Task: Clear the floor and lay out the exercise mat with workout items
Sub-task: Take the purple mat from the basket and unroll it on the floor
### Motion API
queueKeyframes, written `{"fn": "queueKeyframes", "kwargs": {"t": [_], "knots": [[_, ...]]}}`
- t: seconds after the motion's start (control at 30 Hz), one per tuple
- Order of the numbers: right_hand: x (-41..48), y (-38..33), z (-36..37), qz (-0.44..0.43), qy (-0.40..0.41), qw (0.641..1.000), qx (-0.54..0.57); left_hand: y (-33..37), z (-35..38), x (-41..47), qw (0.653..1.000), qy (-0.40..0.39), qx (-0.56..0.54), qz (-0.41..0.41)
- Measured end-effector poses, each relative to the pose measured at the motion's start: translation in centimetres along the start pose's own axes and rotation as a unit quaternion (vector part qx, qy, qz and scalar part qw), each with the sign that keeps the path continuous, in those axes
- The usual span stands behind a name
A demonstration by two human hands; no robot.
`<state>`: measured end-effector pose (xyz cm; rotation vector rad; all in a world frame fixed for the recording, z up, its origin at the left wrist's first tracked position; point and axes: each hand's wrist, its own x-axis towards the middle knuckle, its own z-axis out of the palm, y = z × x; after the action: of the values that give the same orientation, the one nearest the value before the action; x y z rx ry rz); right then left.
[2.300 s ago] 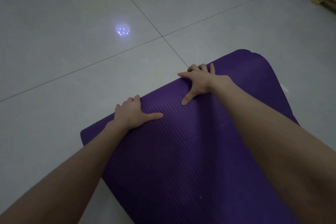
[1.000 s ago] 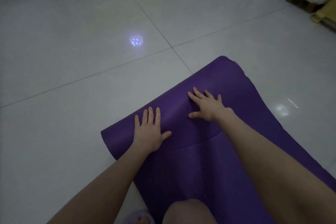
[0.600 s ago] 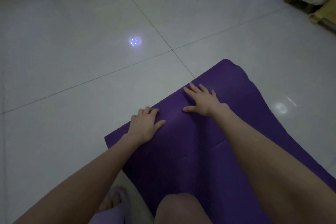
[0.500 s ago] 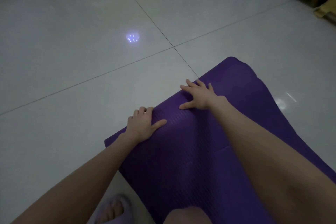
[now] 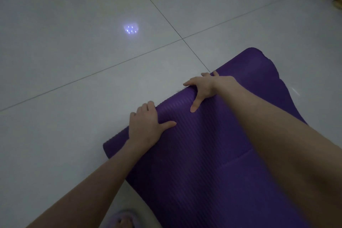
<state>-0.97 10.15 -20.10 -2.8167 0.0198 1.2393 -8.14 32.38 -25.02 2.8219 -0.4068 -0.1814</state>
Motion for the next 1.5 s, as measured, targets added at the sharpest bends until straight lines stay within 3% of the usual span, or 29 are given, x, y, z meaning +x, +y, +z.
{"fn": "queueKeyframes", "kwargs": {"t": [0.07,0.17,0.33,0.4,0.63,0.9,1.23,1.5], "knots": [[-0.6,-0.2,-0.2,-0.034,0.035,0.999,-0.010,0.7,-0.6,-1.0,0.996,0.057,0.060,0.023],[-2.6,-0.3,0.3,-0.089,0.156,0.984,-0.022,1.8,-1.8,-2.5,0.984,0.127,0.114,0.046],[-5.8,1.0,3.7,-0.123,0.379,0.914,-0.074,2.6,-2.5,-4.6,0.968,0.185,0.158,0.055],[-6.4,1.2,4.8,-0.121,0.423,0.892,-0.100,2.5,-2.2,-5.1,0.966,0.182,0.173,0.055],[-3.3,0.9,5.5,-0.090,0.336,0.935,-0.063,1.8,-0.1,-3.6,0.971,0.111,0.205,0.053],[0.2,1.7,6.8,-0.060,0.235,0.970,0.008,-0.6,2.6,-1.5,0.984,0.024,0.161,0.073],[4.9,0.9,6.8,-0.003,0.188,0.975,0.118,-2.8,4.8,3.5,0.990,-0.114,0.084,0.008],[7.0,1.2,7.2,0.013,0.152,0.978,0.139,-3.6,6.7,4.7,0.985,-0.165,0.055,-0.013]]}}
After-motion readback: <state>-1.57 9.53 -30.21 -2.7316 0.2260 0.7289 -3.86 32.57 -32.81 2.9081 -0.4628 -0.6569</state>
